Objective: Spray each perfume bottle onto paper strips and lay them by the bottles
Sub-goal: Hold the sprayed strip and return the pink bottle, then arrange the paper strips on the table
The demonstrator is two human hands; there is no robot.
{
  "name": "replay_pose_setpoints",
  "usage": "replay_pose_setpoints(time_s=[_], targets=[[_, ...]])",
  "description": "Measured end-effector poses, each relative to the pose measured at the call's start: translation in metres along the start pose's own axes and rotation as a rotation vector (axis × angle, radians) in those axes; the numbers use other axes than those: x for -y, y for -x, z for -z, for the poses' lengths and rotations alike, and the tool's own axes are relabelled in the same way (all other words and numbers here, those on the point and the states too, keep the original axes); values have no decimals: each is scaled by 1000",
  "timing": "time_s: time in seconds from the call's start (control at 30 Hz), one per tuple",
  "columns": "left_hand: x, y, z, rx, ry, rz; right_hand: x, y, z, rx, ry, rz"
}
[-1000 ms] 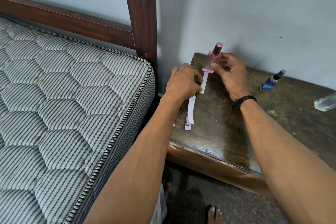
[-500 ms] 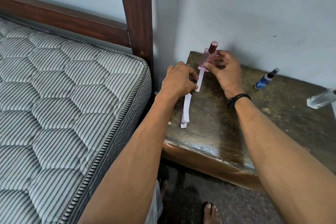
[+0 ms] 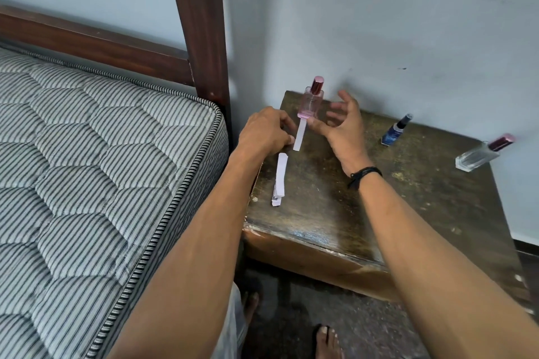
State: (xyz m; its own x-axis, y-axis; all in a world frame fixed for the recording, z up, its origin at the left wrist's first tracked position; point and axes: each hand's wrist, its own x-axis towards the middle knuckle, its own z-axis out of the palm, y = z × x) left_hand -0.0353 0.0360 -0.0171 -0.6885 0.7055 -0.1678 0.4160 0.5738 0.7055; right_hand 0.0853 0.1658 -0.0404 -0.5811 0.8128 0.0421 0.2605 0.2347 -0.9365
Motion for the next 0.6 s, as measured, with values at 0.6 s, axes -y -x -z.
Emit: replay_pose_setpoints(time_s=[0.6], targets=[[-14,39,1,-127,-13,-1,42,121,57,283,420,-193]])
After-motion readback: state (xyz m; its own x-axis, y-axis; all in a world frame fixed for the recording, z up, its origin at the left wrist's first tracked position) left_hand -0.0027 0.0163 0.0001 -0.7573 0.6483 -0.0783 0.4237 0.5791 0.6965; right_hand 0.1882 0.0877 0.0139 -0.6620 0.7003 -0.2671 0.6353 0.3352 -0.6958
